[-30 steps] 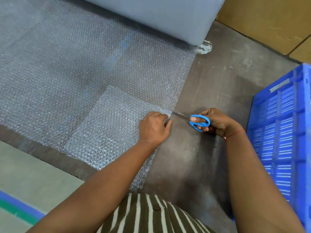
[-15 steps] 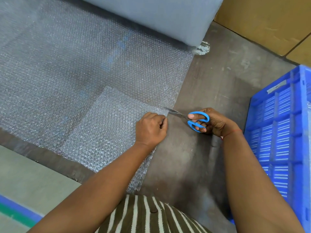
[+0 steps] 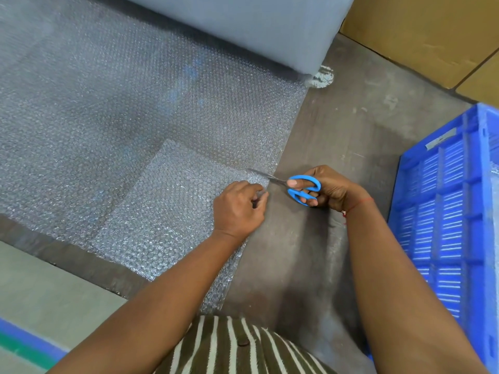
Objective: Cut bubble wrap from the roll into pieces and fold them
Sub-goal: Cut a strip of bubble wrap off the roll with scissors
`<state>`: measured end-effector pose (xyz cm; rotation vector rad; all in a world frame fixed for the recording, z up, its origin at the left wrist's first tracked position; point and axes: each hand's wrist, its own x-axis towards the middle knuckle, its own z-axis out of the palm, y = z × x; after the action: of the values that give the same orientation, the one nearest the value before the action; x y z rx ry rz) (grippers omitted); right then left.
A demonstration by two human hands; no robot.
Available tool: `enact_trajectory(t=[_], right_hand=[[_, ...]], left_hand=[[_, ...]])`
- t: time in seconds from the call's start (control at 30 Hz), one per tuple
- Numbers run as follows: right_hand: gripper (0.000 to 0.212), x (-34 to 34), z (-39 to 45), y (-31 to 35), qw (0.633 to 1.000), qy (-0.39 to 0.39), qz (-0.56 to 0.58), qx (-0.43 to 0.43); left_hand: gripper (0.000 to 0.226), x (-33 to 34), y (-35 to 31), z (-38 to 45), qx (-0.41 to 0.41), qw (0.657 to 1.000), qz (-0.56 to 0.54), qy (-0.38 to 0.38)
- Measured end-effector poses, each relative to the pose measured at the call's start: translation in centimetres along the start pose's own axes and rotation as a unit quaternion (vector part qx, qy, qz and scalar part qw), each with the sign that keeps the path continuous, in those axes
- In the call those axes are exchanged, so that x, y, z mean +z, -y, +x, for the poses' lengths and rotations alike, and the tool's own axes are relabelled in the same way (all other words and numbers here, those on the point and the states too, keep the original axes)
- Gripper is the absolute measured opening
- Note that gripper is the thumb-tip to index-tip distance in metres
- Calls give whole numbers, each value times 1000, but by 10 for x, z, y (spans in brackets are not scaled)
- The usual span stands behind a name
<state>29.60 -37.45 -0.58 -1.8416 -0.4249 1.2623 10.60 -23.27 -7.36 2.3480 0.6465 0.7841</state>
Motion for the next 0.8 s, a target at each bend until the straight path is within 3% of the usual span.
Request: enact_trajectory(t=[0.17,0.4,0.47,0.6,0.63,0.73,0.8], right_hand=[[42,-2,0,-3,1000,-5,7,-5],[34,-4,3,-4,1000,-6,9,-1],[44,-4,4,-5,1000,-5,7,-2],[89,0,9,-7,1000,-5,13,-21],[88,0,11,-6,1000,-5,16,-21],[58,1,14,0,1000,0,16,-9],[57,2,16,3,1000,4,11,-10]], left_hand=[[42,-2,-1,1,-35,998,37,44],[30,-3,-8,4,-4,996,53,75],[31,-4,-10,6,-3,995,56,82],[27,-4,-9,6,-11,992,67,110],[27,-3,-9,6,-11,991,65,114],[27,-4,-8,6,-6,992,59,112],[25,-4,-8,6,1,993,56,108]])
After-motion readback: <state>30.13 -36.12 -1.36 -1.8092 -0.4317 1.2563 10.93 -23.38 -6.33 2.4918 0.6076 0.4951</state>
